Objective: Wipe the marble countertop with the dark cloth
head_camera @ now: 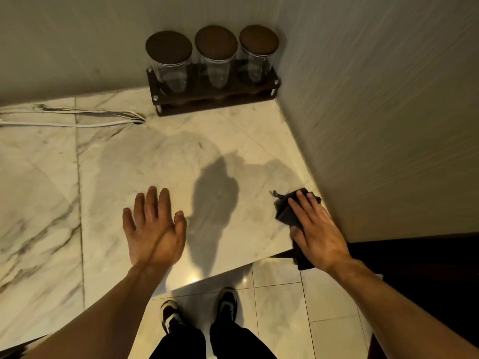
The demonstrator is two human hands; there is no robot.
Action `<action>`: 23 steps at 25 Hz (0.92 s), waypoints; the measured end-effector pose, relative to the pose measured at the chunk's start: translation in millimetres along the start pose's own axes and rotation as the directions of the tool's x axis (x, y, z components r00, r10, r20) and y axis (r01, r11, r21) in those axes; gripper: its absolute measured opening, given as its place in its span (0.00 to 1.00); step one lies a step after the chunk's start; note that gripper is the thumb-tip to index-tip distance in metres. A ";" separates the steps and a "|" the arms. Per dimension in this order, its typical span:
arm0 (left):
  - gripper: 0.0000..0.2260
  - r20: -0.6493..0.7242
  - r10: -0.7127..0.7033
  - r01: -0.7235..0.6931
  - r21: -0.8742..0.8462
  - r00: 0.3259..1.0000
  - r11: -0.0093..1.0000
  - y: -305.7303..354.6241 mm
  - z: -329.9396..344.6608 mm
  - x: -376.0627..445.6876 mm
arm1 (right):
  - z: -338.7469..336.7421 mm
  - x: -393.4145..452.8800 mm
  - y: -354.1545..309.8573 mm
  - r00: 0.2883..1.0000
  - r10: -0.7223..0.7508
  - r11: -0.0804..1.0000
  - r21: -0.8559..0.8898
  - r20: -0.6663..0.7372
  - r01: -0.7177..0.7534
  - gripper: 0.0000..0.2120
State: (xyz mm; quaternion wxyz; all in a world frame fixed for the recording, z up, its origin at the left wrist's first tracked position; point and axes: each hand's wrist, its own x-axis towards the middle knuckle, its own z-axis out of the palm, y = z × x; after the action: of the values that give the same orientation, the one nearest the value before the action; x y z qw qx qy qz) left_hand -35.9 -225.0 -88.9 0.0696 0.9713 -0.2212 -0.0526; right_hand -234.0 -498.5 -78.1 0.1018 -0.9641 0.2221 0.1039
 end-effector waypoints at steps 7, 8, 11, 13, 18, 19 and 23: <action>0.27 0.032 -0.020 0.020 0.008 0.999 1.000 1.3 -1.3 0.1 | -11.1 28.1 -5.3 0.992 0.104 0.990 0.100 -0.072 -0.096 0.29; 0.28 0.034 -0.024 0.024 0.005 0.999 1.000 0.9 -1.8 0.8 | -12.9 35.7 -8.4 0.988 0.129 0.986 0.117 -0.082 -0.119 0.28; 0.28 0.037 -0.029 0.029 -0.002 0.999 1.000 1.4 -3.5 2.5 | -18.7 67.1 -19.3 0.976 0.174 0.976 0.154 -0.133 -0.153 0.29; 0.28 0.043 -0.035 0.036 -0.005 0.998 0.999 1.5 -4.4 3.4 | -23.5 93.2 -24.8 0.973 0.177 0.974 0.168 -0.147 -0.152 0.28; 0.27 0.058 -0.048 0.046 0.022 0.997 0.999 2.9 -5.4 3.8 | -36.8 154.2 -29.5 0.977 0.169 0.975 0.164 -0.126 -0.148 0.28; 0.27 0.061 -0.052 0.050 0.028 0.997 0.998 3.0 -5.3 4.2 | -38.4 165.7 -29.7 0.979 0.165 0.975 0.167 -0.123 -0.143 0.28; 0.28 0.068 -0.062 0.059 0.049 0.996 0.997 2.4 -4.8 5.4 | -46.8 208.7 -32.4 0.978 0.160 0.975 0.177 -0.133 -0.135 0.28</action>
State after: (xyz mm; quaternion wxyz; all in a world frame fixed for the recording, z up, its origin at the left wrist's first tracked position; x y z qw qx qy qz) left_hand -31.4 -229.0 -84.2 0.0373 0.9765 -0.1951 -0.0830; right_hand -28.5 -566.3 -79.6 0.1576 -0.9379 0.3082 0.0209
